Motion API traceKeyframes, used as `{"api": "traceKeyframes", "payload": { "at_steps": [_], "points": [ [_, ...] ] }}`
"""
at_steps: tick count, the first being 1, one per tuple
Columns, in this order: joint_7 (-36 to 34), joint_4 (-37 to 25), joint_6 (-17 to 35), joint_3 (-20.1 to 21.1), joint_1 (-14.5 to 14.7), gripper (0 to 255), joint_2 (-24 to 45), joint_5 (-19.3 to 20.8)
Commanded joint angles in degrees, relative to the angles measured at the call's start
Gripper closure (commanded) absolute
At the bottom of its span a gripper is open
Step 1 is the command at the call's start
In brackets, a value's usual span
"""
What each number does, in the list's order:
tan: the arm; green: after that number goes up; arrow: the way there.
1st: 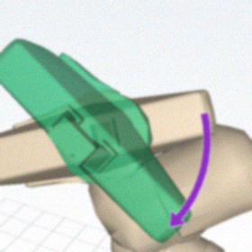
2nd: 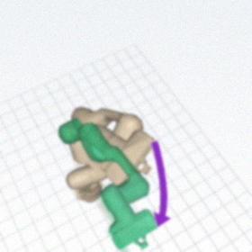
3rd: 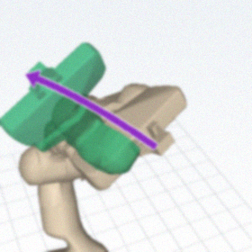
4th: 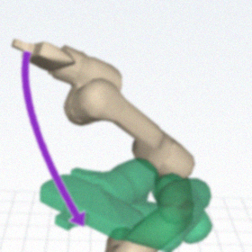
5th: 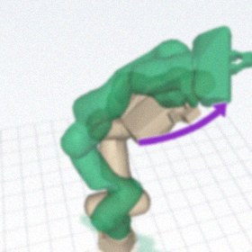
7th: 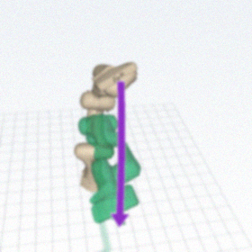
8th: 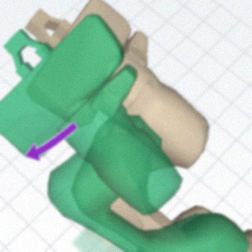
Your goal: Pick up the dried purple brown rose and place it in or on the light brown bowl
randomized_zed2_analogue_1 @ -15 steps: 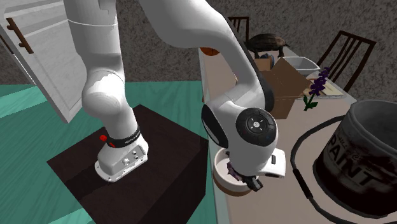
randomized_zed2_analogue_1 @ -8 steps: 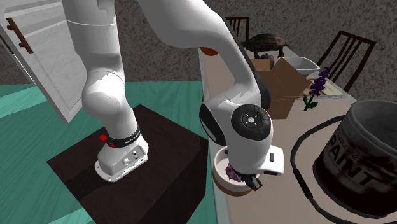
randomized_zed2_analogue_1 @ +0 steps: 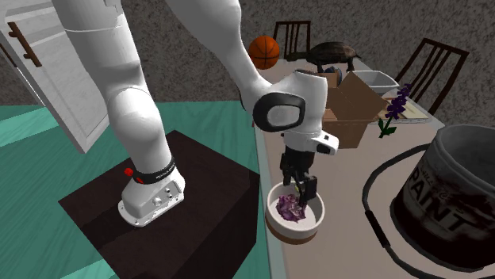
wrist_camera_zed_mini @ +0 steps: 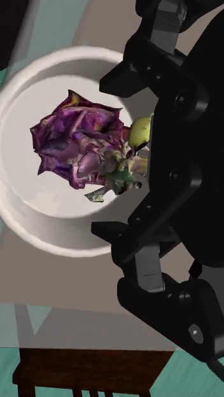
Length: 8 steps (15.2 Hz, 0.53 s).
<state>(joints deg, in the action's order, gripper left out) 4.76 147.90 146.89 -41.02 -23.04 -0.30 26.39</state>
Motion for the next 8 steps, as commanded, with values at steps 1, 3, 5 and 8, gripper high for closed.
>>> {"api": "traceKeyframes", "payload": {
  "at_steps": [1,3,5,8],
  "points": [
    [-30.92,-3.0,-10.93,3.75,3.67,0,1.55,13.44],
    [-30.92,-2.75,-8.94,3.09,3.48,0,3.15,13.57],
    [-30.9,-2.55,-6.93,2.67,3.08,0,4.82,13.66],
    [-30.86,-2.35,-3.9,2.25,2.32,0,7.45,13.7]
  ]
}}
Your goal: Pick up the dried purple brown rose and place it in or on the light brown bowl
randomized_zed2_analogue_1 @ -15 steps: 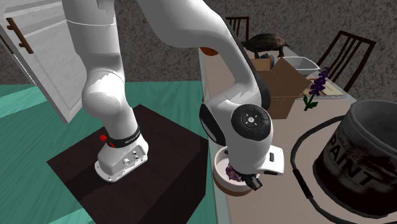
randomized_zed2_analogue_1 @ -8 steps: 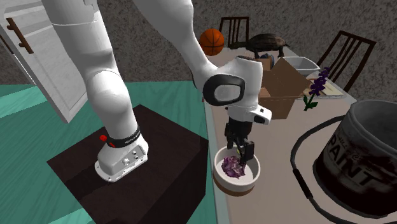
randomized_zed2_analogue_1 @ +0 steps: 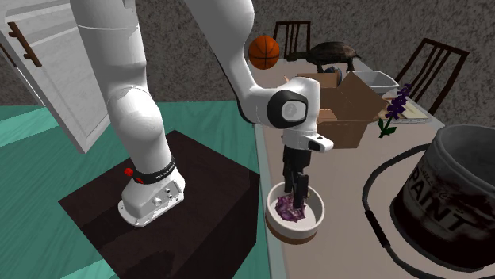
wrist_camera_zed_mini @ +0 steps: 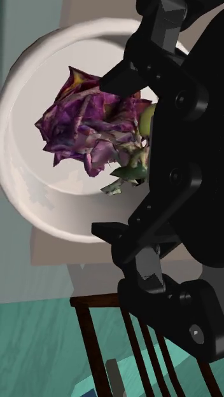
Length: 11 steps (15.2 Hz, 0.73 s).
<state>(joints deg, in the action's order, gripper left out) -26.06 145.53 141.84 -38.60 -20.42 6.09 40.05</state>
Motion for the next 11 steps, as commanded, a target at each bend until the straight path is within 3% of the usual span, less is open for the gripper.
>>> {"api": "traceKeyframes", "payload": {
  "at_steps": [1,8,9,11],
  "points": [
    [-0.03,0.04,1.74,-0.22,-0.47,0,1.58,0.05],
    [-0.03,0.04,1.74,-0.19,-0.5,0,1.57,0.05],
    [-0.04,0.03,1.76,-0.18,-0.49,255,1.62,0.03],
    [0.03,-0.16,2.16,-0.09,-0.56,255,2.2,-0.25]
  ]
}}
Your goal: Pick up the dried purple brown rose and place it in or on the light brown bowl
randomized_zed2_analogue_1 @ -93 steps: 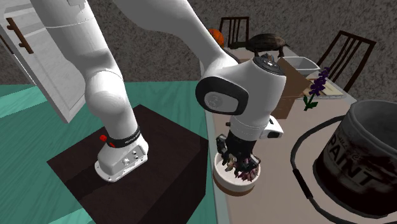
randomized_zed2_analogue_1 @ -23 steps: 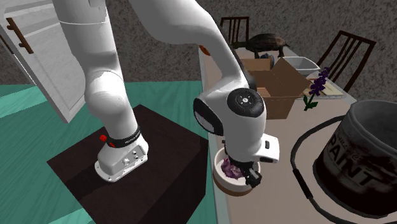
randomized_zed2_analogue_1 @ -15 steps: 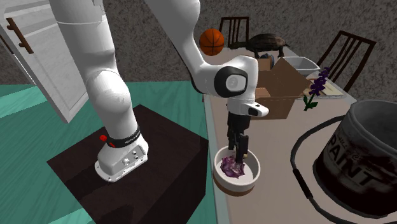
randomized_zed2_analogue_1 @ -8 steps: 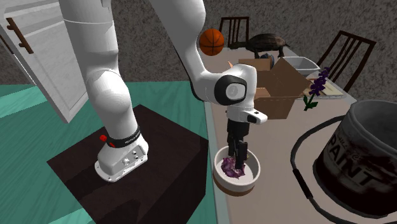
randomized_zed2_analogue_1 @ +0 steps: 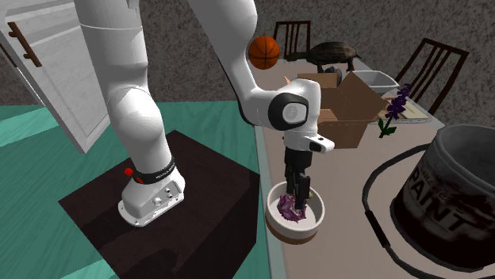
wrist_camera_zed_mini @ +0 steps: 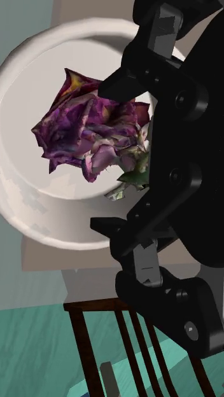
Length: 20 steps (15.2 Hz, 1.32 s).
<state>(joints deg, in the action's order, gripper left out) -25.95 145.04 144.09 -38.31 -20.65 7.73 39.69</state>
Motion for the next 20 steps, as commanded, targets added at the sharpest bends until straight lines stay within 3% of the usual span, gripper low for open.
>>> {"api": "traceKeyframes", "payload": {
  "at_steps": [1,7,20],
  "points": [
    [0.04,0.18,-0.17,-0.34,-0.34,255,0.62,-0.04],
    [-0.15,0.53,-0.51,-0.47,-0.29,255,-0.06,0.41],
    [2.3,-0.48,-13.16,-0.11,0.63,255,-12.39,1.97]
  ]
}}
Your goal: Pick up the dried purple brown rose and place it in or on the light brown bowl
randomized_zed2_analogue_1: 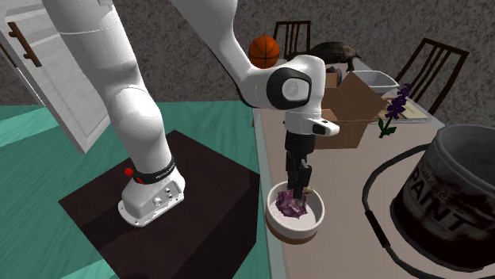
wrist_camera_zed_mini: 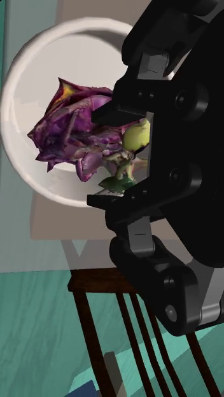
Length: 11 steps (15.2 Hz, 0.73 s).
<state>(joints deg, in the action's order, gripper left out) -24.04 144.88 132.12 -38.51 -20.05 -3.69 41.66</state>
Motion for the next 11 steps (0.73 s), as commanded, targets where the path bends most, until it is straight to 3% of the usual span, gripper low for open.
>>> {"api": "traceKeyframes", "payload": {
  "at_steps": [1,11],
  "points": [
    [0.61,-0.48,-2.16,0.22,0.06,255,-1.81,0.03],
    [2.96,-2.85,-11.42,1.98,0.17,255,-9.16,-0.15]
  ]
}}
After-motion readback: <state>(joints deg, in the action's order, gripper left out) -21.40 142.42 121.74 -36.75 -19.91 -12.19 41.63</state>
